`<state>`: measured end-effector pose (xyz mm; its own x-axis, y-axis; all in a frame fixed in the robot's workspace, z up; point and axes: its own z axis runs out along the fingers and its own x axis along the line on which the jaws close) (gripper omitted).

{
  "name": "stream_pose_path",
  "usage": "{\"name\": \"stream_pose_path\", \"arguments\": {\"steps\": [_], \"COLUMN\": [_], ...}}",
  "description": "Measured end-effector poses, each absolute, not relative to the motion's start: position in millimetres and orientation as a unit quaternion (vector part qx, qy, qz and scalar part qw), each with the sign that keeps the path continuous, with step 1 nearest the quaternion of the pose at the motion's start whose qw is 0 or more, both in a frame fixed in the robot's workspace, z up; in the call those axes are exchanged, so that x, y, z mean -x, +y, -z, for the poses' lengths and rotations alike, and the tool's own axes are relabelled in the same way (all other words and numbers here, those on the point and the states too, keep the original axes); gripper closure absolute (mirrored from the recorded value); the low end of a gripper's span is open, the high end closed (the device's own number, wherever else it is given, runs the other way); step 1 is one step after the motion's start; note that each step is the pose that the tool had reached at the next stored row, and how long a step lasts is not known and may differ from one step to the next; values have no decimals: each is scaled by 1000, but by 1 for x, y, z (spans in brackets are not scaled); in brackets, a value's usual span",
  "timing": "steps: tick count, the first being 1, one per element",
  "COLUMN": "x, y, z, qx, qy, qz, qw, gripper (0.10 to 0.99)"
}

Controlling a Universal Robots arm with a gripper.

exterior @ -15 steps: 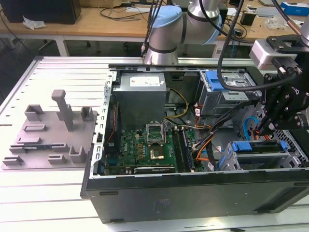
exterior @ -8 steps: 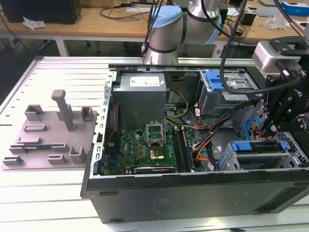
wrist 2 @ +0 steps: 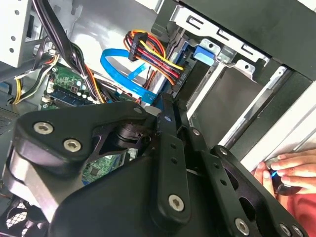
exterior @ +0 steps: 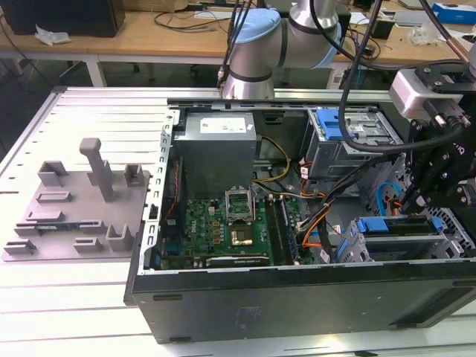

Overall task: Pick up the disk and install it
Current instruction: 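Insert the second disk wire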

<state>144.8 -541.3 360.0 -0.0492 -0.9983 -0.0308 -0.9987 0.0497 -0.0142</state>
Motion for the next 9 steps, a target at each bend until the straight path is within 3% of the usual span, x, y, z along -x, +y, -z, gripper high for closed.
{"name": "stream_pose_path", "arguments": {"steps": [9], "x": [-145], "y": [-542], "z": [-358], "qx": [689], "qy": [724], "qz": [-8], "qw": [18], "gripper": [925]}}
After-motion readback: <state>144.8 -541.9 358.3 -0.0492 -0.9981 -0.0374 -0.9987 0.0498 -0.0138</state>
